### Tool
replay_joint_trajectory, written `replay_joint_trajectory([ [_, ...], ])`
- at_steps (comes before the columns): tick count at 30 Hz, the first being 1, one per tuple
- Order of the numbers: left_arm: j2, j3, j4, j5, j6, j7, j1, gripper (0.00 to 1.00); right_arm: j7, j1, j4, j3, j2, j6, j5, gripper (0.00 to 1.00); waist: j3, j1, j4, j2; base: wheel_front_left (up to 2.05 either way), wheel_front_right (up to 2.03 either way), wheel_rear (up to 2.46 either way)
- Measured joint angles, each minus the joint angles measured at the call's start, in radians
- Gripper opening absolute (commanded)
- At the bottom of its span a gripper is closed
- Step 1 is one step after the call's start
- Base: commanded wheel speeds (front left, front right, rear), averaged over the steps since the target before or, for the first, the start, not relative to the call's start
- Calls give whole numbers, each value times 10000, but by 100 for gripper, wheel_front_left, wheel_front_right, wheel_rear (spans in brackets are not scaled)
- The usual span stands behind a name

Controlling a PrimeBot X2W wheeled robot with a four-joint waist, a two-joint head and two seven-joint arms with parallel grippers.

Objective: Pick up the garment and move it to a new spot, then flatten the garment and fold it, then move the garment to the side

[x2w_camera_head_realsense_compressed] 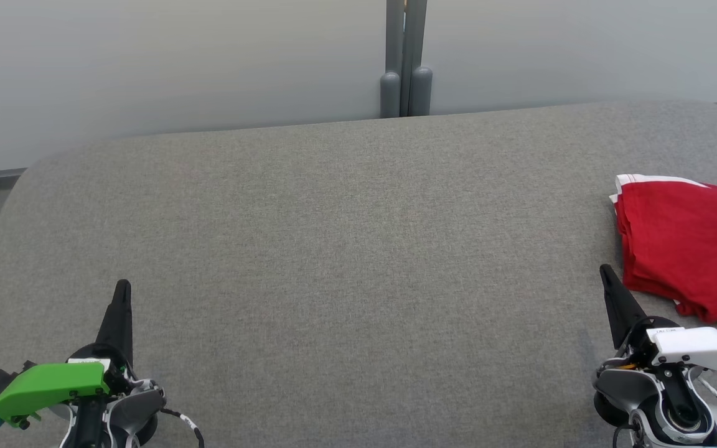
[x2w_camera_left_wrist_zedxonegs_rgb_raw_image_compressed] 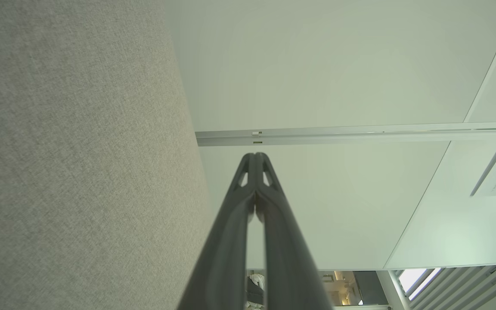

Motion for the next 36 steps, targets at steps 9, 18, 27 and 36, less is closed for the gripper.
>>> replay_joint_trajectory([
  [9,0,0,0,0,0,0,0,0,0,0,0,0,0,0,0,0,0,0,0,0,0,0,0],
  [18,0,0,-2,0,0,0,0,0,0,0,-2,0,0,0,0,0,0,0,0,0,0,0,0],
  [27,0,0,-2,0,0,0,0,0,0,0,-2,0,0,0,0,0,0,0,0,0,0,0,0],
  [36,0,0,-2,0,0,0,0,0,0,0,-2,0,0,0,0,0,0,0,0,0,0,0,0],
])
